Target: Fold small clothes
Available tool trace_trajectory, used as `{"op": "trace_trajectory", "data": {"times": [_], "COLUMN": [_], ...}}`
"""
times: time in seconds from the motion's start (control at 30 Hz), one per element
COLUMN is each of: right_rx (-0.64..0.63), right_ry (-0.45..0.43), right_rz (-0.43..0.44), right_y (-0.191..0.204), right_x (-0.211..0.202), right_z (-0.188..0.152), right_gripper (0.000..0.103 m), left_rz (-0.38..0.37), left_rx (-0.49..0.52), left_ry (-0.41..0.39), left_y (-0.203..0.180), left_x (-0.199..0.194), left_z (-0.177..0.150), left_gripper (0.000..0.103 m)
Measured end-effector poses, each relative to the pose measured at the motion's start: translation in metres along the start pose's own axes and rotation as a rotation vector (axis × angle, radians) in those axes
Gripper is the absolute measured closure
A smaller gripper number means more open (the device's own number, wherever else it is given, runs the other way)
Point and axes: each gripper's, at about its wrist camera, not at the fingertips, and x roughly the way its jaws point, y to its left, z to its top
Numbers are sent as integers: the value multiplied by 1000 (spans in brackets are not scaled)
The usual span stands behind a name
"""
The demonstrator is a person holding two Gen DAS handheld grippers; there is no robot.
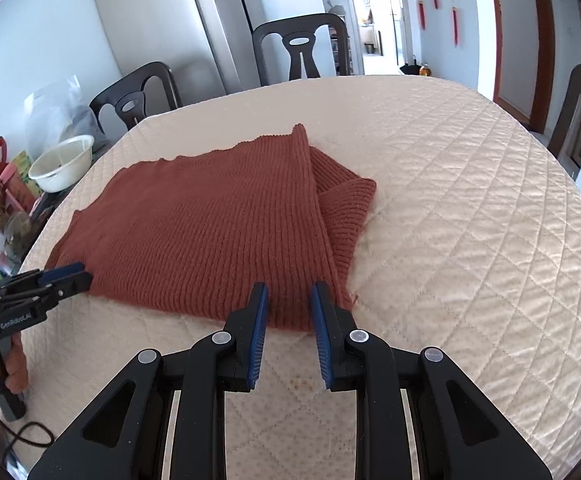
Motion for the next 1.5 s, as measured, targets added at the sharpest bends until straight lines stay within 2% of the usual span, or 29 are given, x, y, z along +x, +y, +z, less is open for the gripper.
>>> {"op": "trace_trajectory", "data": {"times": [0.17,0.47,0.77,0.83,0.9,0.97,1.13,1.3,1.5], "right_rx": [6,12,4,9,21,34,49,90,141], "right_ry": [0,-47,-49,-50,-51,-49,-39,-21,10], "right_rz": [6,40,50,51,49,52,44,48,83], "right_y": [-2,-2,3,1,-3,-5,-11,-21,-34], "right_x": [0,-20,-19,-19,-18,-16,-12,-6,4], "right_z": [0,1,3,3,3,3,2,3,4], "right_gripper": [80,79,78,75,62,61,61,60,59], "left_rz": [-6,105,144,158,172,182,186,170,107], "left_rx": [-23,-20,-59,-74,-87,-103,-136,-179,-252], "left_ry": [-4,-75,-85,-90,-94,-95,-89,-84,-63], "left_y": [4,16,32,38,44,51,64,78,98], "left_x": [-9,-35,-38,-39,-39,-39,-37,-32,-21], "left_z": [-3,-2,-4,-3,-4,-5,-6,-4,-1], "left_gripper": [66,66,66,66,64,62,60,53,51]}}
